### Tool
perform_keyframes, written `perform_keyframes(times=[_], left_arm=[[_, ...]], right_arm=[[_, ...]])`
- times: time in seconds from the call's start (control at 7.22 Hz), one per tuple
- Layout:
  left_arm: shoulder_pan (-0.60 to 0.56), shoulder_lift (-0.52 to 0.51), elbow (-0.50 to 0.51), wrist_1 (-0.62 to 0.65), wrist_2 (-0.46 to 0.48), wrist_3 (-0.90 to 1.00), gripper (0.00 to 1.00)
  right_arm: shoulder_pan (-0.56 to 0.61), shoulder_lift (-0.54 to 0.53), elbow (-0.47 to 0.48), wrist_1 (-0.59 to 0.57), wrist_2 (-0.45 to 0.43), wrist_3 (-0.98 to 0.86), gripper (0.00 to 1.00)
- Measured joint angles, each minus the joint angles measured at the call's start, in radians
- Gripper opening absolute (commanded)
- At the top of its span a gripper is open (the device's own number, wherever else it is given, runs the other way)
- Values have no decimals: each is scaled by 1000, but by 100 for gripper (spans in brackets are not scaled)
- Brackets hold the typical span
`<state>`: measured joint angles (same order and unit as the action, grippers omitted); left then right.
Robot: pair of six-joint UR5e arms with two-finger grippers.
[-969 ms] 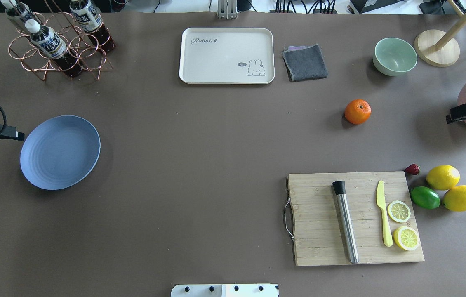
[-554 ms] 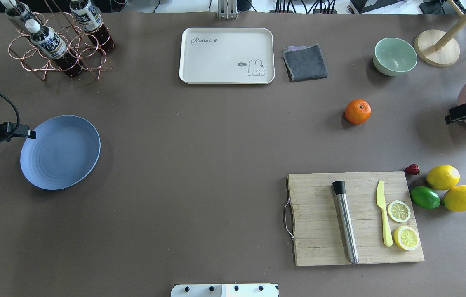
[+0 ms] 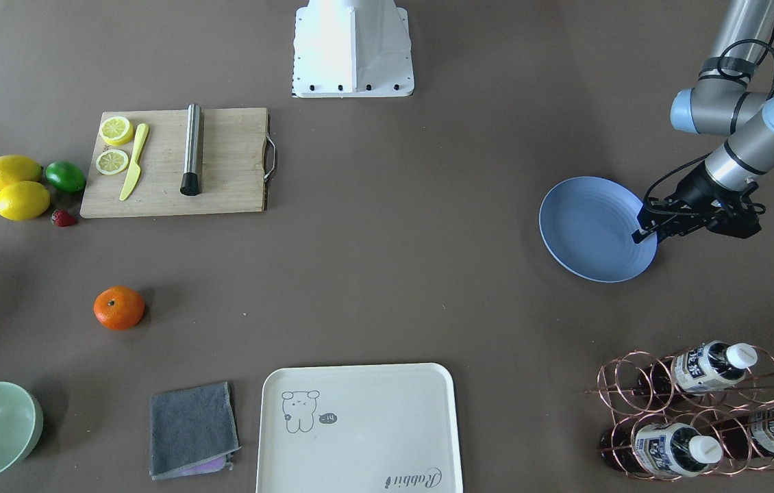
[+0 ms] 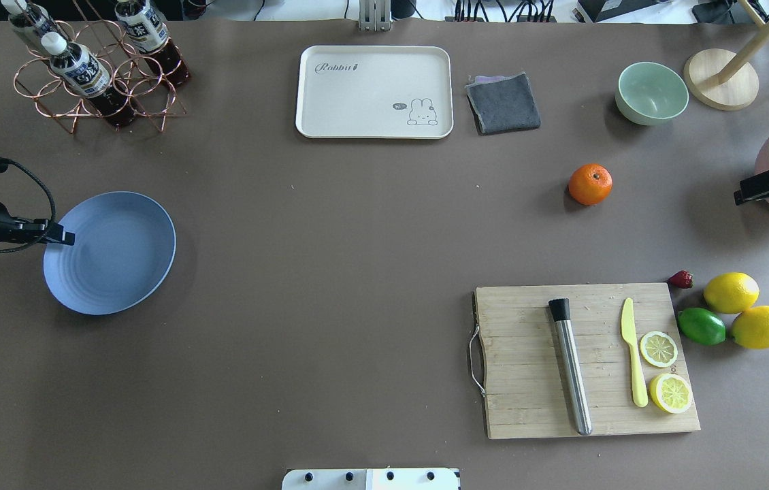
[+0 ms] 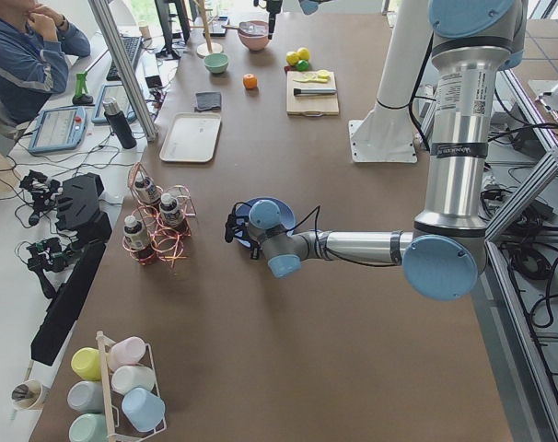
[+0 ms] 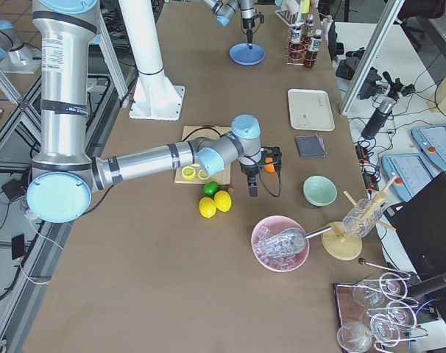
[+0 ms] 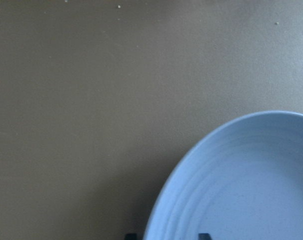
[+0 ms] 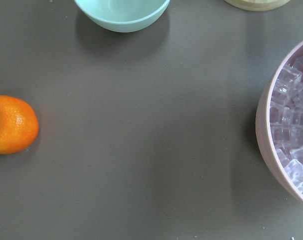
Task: Pick orange to plate
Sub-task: 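Push the blue plate with the left gripper toward the table center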
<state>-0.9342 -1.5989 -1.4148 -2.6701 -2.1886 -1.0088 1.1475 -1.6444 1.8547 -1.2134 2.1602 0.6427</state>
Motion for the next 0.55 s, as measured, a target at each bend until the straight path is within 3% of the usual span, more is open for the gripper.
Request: perform_keyframes(times=[0.28,0.55], left_arm=[[1,1,-52,-4,-9,-43,0],[12,-71,-129,3,-16,-264,0]], right_arm=[[0,0,1,0,1,0,100],[0,-1,3,0,4,0,100]])
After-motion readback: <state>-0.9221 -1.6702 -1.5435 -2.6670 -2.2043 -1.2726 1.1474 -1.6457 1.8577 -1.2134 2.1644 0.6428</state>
